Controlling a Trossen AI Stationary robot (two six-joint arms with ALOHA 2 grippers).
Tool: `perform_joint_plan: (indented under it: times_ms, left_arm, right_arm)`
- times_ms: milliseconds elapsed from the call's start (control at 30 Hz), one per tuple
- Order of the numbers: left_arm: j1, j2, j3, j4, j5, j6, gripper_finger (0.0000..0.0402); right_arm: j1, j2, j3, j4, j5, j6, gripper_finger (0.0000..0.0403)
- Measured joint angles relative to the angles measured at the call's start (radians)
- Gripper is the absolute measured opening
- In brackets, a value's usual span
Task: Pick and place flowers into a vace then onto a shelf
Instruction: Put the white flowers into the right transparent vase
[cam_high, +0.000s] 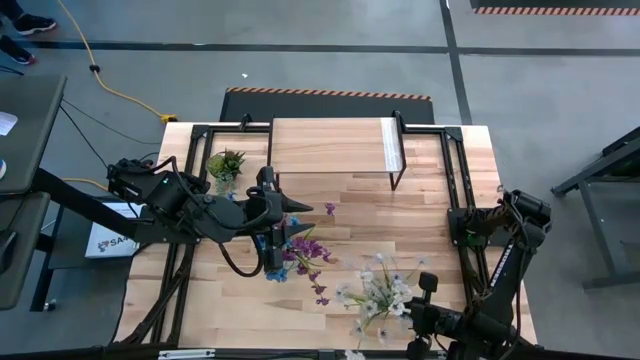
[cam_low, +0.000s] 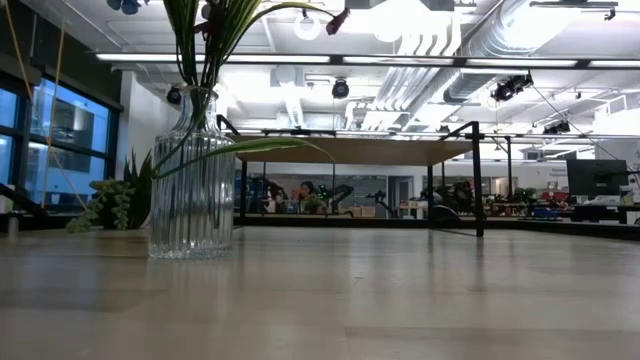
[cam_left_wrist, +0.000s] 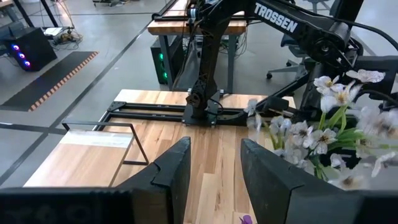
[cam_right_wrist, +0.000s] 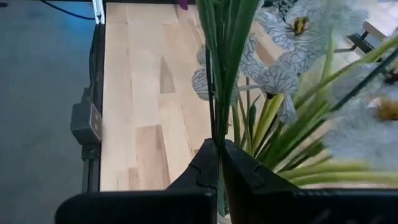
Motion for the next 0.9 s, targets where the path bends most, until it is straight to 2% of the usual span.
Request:
perform_joint_plan:
  times_ms: [533,900]
  left_arm:
    - [0.000,0.000,0.000,0.000,0.000,0.022,0.0175]
    - [0.000,0.000,0.000,0.000,0.000,0.029,0.0175]
  right_arm:
    - [-0.003,-0.001,-0.001,-0.014,-0.021,0.012,0.0002]
    - [-0.014,-0.003,-0.001,-0.026,-0.016,0.002,0.0034]
